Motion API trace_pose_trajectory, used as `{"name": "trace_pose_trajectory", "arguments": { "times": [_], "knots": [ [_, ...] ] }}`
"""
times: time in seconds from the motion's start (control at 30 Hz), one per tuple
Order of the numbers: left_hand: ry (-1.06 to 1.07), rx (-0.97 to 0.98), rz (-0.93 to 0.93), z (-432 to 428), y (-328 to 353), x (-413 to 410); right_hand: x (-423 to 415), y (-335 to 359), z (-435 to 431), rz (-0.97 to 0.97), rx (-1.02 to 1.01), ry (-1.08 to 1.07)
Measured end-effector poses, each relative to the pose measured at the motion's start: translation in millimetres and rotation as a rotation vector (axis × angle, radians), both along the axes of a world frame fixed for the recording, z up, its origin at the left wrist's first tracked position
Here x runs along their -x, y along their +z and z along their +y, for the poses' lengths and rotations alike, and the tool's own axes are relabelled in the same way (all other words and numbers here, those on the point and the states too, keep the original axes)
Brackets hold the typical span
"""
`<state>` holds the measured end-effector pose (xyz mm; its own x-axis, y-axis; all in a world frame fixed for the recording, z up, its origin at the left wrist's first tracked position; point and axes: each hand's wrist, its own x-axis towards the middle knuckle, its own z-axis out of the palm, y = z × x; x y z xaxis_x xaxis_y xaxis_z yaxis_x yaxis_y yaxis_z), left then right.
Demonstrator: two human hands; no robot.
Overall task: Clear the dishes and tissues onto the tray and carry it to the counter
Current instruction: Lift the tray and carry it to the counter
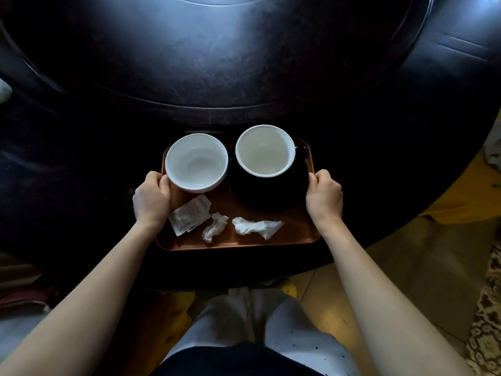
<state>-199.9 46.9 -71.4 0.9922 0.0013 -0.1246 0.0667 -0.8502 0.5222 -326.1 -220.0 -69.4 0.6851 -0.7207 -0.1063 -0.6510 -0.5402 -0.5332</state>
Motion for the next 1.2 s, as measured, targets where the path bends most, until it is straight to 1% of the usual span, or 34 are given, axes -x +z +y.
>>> {"name": "trace_pose_trajectory", "arguments": {
  "times": [0.1, 0.3, 0.63, 0.93, 1.03, 1.2],
  "knots": [
    [0.007, 0.061, -0.009, 0, 0, 3, 4, -3, -4, -0.055, -0.101, -0.033],
    [0.013, 0.109, -0.010, -3, 2, 9, 13, -9, -7, -0.197, -0.194, 0.023],
    [0.020, 0.178, 0.034, -3, 5, 9, 18, -17, -5, -0.305, -0.171, 0.027],
    [0.055, 0.202, 0.044, -7, 3, 8, 12, -17, -9, -0.320, -0.084, 0.046],
    [0.066, 0.187, 0.029, -7, 3, 7, 10, -10, -10, -0.376, -0.123, 0.046],
    [0.071, 0.196, -0.002, -8, 2, 9, 11, -7, -12, -0.397, -0.207, 0.135]
  ]
}}
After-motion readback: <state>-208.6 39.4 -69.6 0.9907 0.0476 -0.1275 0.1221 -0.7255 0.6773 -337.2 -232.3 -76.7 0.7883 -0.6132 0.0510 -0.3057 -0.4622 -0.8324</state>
